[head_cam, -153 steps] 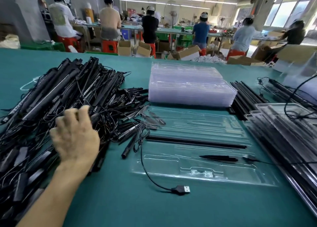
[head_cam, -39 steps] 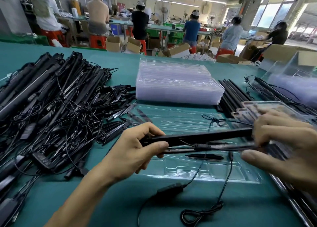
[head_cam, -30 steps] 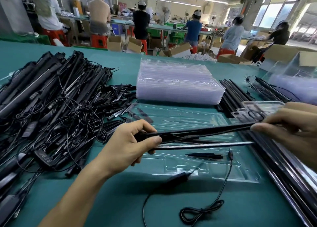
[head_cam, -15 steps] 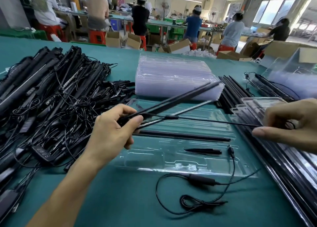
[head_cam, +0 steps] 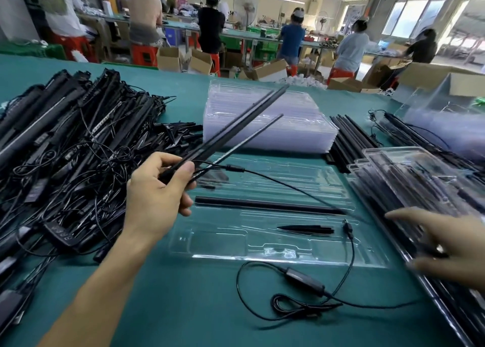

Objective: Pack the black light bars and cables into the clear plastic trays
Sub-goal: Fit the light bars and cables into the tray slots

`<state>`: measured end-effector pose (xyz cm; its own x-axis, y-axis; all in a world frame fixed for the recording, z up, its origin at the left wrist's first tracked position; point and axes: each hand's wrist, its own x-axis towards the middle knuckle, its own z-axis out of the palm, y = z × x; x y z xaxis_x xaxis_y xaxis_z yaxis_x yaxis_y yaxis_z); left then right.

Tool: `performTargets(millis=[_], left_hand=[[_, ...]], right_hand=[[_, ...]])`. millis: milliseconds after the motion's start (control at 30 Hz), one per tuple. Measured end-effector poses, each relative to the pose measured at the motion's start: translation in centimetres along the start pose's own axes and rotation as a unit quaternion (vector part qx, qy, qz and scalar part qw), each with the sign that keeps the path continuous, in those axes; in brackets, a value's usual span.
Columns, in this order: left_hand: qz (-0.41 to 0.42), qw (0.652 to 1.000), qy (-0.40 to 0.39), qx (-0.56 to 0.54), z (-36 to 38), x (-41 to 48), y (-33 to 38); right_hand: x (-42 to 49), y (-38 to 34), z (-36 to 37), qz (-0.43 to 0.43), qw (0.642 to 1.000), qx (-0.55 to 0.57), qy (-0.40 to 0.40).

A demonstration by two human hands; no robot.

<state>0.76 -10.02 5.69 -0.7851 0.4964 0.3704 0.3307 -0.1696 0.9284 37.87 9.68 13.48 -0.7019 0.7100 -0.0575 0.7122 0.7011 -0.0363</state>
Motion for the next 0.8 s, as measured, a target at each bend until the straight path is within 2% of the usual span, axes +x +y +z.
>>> performTargets(millis=[67, 200, 300, 467, 533, 633, 700, 800], left_hand=[[-0.008, 1.000, 0.002, -0.015, -0.1, 0.1, -0.1], [-0.029, 0.998, -0.024, -0.054, -0.2, 0.3, -0.1], [-0.071, 0.992, -0.082, -0.064, 0.2, 0.1, -0.3], [-0.129, 0.979, -0.157, -0.001, 1.3, -0.1, -1.7], [-0.141, 0.975, -0.172, 0.026, 1.5, 0.2, -2.0], [-0.158, 0.970, -0.184, 0.032, 1.6, 0.5, -2.1], [-0.159, 0.969, -0.185, 0.031, 1.4, 0.7, -2.0], [-0.147, 0.971, -0.186, 0.034, 1.2, 0.7, -2.0]], right_hand=[[-0.1, -0.9, 1.4, -0.015, 0.999, 0.028, -0.024], [-0.2, -4.5, 3.4, -0.047, 0.993, -0.107, -0.010], [-0.5, -7.0, 4.0, -0.075, 0.990, -0.122, -0.013], [-0.4, -8.6, 5.0, -0.065, 0.994, 0.025, -0.081], [-0.1, -8.3, 5.8, -0.062, 0.996, 0.023, -0.064], [0.6, -7.5, 6.6, -0.048, 0.999, -0.006, 0.011], [1.0, -6.9, 7.3, -0.071, 0.996, -0.038, 0.043], [1.1, -5.8, 8.0, -0.055, 0.996, -0.042, 0.065]])
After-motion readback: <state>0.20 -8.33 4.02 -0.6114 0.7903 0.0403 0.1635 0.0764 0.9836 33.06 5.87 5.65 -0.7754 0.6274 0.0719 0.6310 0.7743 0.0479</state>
